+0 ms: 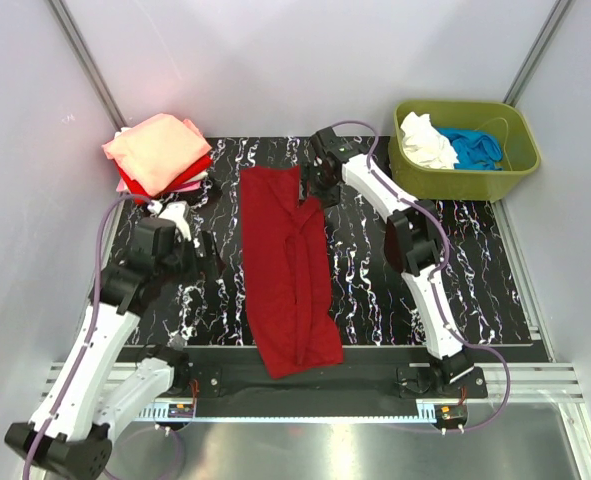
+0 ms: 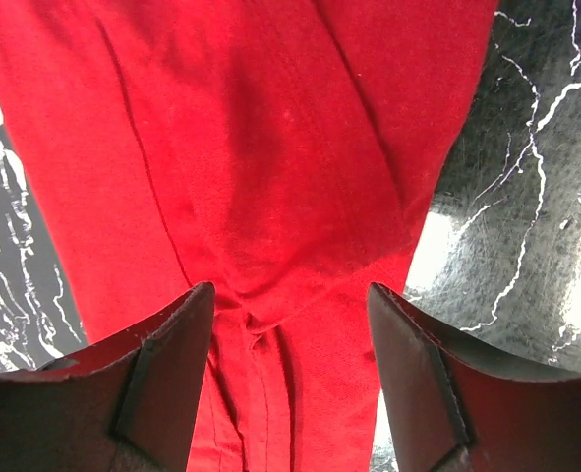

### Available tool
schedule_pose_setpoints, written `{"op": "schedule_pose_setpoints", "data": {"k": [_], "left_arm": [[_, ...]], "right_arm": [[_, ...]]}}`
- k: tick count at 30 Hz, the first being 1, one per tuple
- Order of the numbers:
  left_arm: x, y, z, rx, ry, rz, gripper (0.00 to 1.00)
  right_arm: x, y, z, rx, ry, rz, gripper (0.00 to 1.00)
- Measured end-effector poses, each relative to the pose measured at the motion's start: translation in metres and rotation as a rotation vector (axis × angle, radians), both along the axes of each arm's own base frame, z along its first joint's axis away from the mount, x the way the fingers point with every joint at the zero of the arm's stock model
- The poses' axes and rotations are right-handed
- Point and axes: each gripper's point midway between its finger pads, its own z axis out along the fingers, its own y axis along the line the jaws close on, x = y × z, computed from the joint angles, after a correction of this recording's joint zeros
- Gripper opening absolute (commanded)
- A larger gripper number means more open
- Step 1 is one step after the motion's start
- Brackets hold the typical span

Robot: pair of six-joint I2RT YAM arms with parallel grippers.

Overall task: Fold and stack the t-shirts
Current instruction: Fold the tshirt

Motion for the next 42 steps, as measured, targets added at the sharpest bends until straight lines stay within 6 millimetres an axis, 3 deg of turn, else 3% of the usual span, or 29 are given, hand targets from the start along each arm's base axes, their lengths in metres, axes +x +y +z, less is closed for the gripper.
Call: {"op": "schedule_pose_setpoints", "data": {"k": [4, 11, 21, 28, 29, 32, 42], "left_arm": [[-0.005, 0.004, 0.003, -0.007, -0.051, 0.012, 0.99], [-0.003, 0.010, 0.027, -0.021, -0.195, 0.033, 0.99], [-0.001, 0.015, 0.032, -0.016, -0.244, 0.054, 0.99], [-0.001, 0.016, 0.030, -0.013, -0.245, 0.059, 0.99], [0.000, 0.016, 0.029, -0.012, -0.243, 0.059, 0.99], [-0.001, 0.016, 0.027, -0.009, -0.237, 0.059, 0.99], [-0.001, 0.019, 0.034, -0.014, -0.274, 0.072, 0.99]], "right_arm": [[-0.001, -0.003, -0.006, -0.010, 0.018, -0.007, 0.70], [0.003, -0.010, -0.012, -0.011, 0.027, -0.027, 0.69], [0.017, -0.014, -0.025, -0.010, 0.029, -0.048, 0.62], [0.024, -0.011, -0.029, 0.006, 0.027, -0.055, 0.40], [0.023, -0.010, -0.029, 0.011, 0.032, -0.053, 0.30], [0.022, -0.008, -0.030, 0.023, 0.042, -0.049, 0.11], [0.017, 0.007, -0.027, 0.063, 0.044, -0.023, 0.08]]}}
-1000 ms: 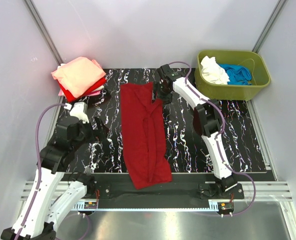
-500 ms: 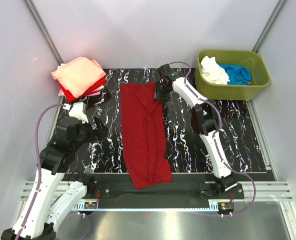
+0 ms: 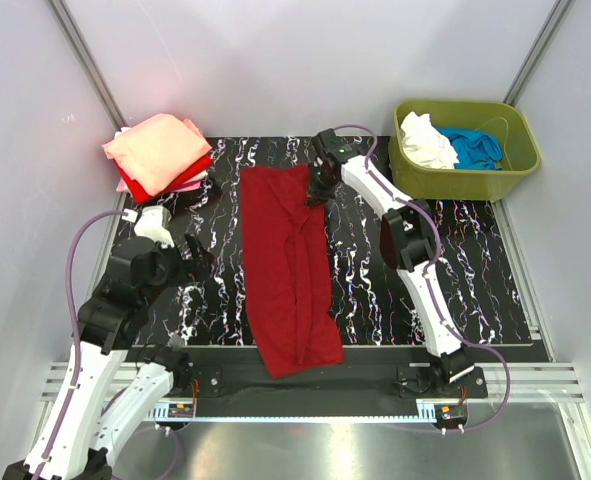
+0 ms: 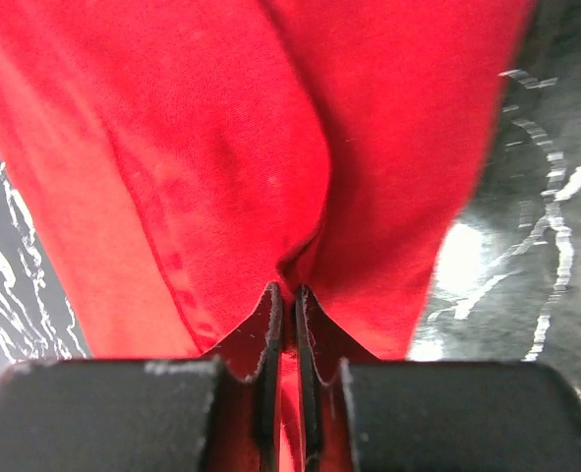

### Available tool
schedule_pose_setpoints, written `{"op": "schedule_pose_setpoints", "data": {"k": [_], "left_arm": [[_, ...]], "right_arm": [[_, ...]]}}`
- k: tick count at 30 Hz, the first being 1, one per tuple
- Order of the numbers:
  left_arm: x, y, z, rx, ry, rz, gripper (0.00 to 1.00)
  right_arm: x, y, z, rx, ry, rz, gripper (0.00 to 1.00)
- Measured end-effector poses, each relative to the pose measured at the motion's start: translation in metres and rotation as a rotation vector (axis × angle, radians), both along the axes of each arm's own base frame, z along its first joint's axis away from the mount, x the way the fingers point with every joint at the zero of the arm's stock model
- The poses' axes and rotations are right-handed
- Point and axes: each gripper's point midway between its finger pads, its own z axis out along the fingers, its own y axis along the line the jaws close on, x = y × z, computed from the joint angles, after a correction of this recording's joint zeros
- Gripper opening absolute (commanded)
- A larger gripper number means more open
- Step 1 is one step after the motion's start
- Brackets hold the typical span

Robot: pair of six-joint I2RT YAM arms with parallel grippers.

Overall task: Fold and stack the t-shirts
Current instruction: Fold the tshirt

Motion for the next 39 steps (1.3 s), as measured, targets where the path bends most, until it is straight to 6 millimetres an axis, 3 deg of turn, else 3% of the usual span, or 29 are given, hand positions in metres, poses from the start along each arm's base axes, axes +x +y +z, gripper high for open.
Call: {"op": "schedule_pose_setpoints", "data": {"k": [3, 9, 14, 18, 21, 23, 24, 27, 35, 39], "left_arm": [[0.000, 0.001, 0.000, 0.001, -0.002, 0.003, 0.99], [0.000, 0.001, 0.002, 0.001, -0.010, 0.006, 0.99], [-0.001, 0.002, 0.002, 0.001, -0.011, 0.007, 0.99], [-0.001, 0.002, 0.003, 0.000, -0.015, 0.008, 0.99], [-0.001, 0.002, 0.003, 0.001, -0.015, 0.009, 0.99], [-0.001, 0.002, 0.003, 0.001, -0.016, 0.009, 0.99], [-0.001, 0.002, 0.003, 0.001, -0.015, 0.010, 0.99], [-0.001, 0.002, 0.003, 0.001, -0.016, 0.011, 0.99], [-0.001, 0.003, 0.003, 0.002, -0.016, 0.013, 0.99], [-0.001, 0.003, 0.003, 0.002, -0.016, 0.013, 0.99]], "right_arm": [[-0.005, 0.012, 0.005, 0.005, -0.012, 0.028, 0.09], [-0.023, 0.061, 0.030, 0.045, -0.079, 0.137, 0.10], [-0.048, 0.091, 0.032, 0.046, -0.095, 0.227, 0.12], [-0.058, 0.105, 0.031, 0.049, -0.105, 0.269, 0.15], [-0.060, 0.109, 0.028, 0.053, -0.104, 0.285, 0.17], [-0.061, 0.111, 0.026, 0.057, -0.099, 0.290, 0.25], [-0.061, 0.112, 0.025, 0.060, -0.099, 0.294, 0.46], [-0.060, 0.117, 0.017, 0.065, -0.097, 0.311, 0.66], [-0.054, 0.118, 0.010, 0.075, -0.115, 0.324, 0.72], [-0.037, 0.096, 0.016, 0.089, -0.117, 0.268, 0.72]]}}
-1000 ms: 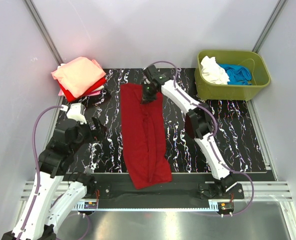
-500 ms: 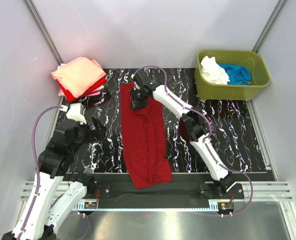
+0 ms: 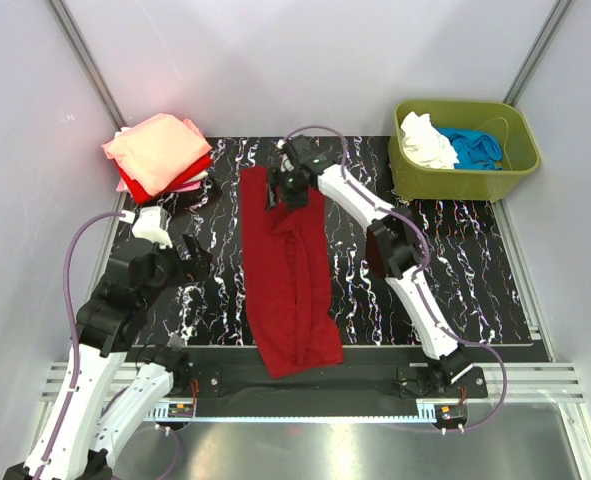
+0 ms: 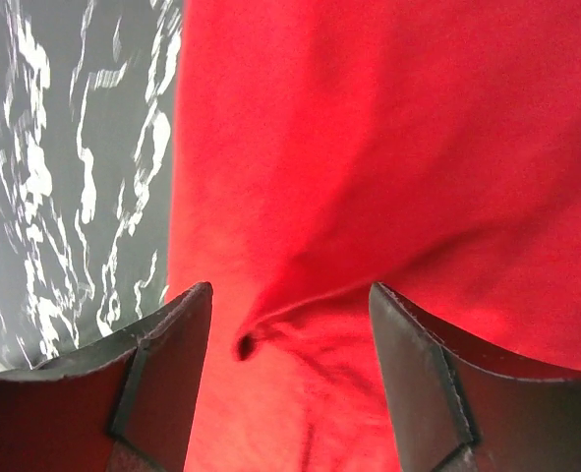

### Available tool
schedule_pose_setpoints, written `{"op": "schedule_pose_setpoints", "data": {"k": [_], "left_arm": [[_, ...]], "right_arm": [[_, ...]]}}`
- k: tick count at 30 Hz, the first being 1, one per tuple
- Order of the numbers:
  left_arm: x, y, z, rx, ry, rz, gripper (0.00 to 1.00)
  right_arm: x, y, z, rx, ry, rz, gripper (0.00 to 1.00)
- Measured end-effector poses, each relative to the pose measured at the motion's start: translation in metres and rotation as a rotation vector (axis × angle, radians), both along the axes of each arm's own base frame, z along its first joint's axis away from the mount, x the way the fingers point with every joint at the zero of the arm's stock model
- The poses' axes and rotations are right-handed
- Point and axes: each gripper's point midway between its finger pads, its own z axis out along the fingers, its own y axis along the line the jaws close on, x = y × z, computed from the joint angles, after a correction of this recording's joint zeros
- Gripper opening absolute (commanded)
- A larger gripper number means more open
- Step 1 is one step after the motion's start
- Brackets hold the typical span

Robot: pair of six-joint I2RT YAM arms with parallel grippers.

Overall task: Fold and stack the t-shirts
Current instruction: Fold the tshirt

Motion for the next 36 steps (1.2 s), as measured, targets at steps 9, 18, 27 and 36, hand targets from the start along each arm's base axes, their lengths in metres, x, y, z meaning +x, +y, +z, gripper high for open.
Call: {"op": "schedule_pose_setpoints", "data": {"k": [9, 18, 27, 36], "left_arm": [[0.000, 0.000, 0.000, 0.000, 0.000, 0.000, 0.99], [0.000, 0.000, 0.000, 0.000, -0.001, 0.000, 0.99], [-0.001, 0.000, 0.001, -0.002, -0.008, 0.000, 0.99], [-0.001, 0.000, 0.000, -0.003, -0.010, 0.000, 0.99]], "right_arm": [[0.058, -0.067, 0.010, 0.021, -0.014, -0.167, 0.70], [0.065, -0.056, 0.020, 0.063, -0.034, -0.181, 0.66], [0.067, -0.050, -0.003, 0.078, 0.009, -0.201, 0.64], [0.067, -0.045, -0.015, 0.100, 0.043, -0.217, 0.61]]}}
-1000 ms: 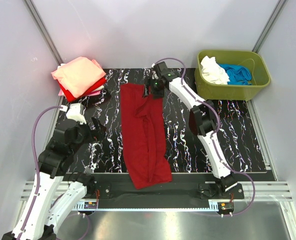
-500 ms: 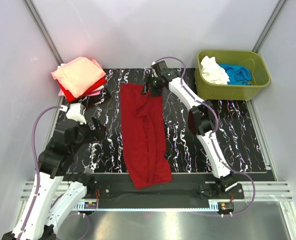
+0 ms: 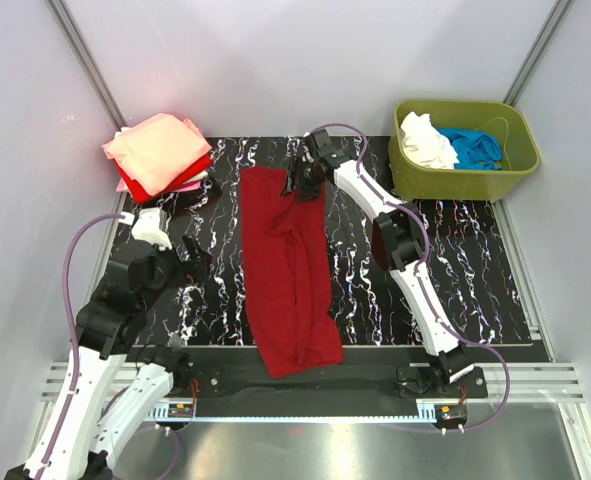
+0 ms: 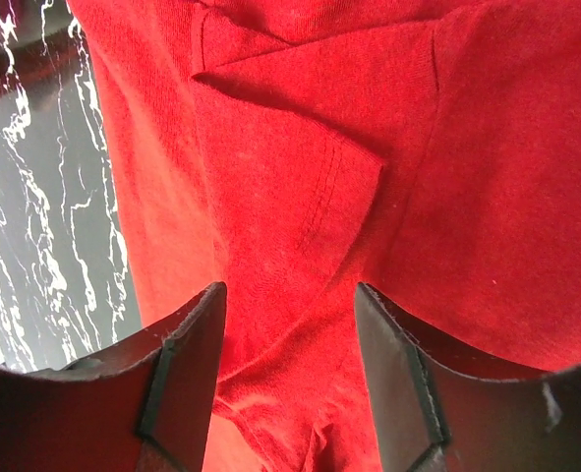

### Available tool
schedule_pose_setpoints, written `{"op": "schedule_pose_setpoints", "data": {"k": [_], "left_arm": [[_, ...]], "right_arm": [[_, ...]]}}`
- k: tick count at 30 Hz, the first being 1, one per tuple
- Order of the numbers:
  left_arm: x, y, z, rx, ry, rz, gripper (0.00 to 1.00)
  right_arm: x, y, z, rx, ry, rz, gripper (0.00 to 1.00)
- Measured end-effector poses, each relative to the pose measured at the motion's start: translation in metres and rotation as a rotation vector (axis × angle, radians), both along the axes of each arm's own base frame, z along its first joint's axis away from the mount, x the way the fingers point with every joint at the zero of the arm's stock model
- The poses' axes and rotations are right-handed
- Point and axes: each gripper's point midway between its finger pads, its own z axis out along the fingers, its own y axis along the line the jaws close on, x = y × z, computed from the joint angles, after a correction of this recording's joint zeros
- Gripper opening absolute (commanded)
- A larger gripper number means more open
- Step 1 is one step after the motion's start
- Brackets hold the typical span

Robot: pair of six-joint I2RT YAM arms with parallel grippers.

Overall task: Fold and stack the t-shirts
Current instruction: Fold the tshirt

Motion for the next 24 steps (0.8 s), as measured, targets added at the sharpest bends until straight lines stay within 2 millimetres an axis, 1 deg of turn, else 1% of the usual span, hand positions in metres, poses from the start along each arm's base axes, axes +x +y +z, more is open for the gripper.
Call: {"op": "schedule_pose_setpoints", "data": {"k": [3, 9, 11, 13, 14, 15, 20, 24], "left_arm": [[0.000, 0.000, -0.001, 0.001, 0.003, 0.000, 0.99], [-0.001, 0.000, -0.001, 0.000, 0.000, 0.000, 0.99], [-0.001, 0.000, -0.001, -0.001, -0.004, 0.000, 0.99], [-0.002, 0.001, 0.000, -0.002, -0.006, 0.000, 0.99], [-0.002, 0.001, 0.000, -0.002, -0.006, 0.000, 0.99], [-0.002, 0.000, 0.000, -0.002, -0.005, 0.000, 0.99], [-0.002, 0.000, 0.000, -0.002, -0.006, 0.000, 0.99], [-0.002, 0.001, 0.000, -0.002, -0.006, 0.000, 0.99]], "right_arm": [[0.002, 0.002, -0.002, 0.012, 0.002, -0.005, 0.61], [0.003, 0.005, -0.012, 0.024, 0.023, -0.021, 0.56], [0.004, 0.006, -0.013, 0.030, 0.026, -0.025, 0.51], [0.005, 0.007, -0.013, 0.035, 0.023, -0.030, 0.44], [0.005, 0.007, -0.013, 0.037, 0.025, -0.033, 0.37], [0.005, 0.008, -0.013, 0.037, 0.025, -0.033, 0.33], [0.005, 0.010, -0.012, 0.045, 0.029, -0.041, 0.20], [0.001, 0.018, -0.009, 0.050, 0.025, -0.030, 0.11]]}}
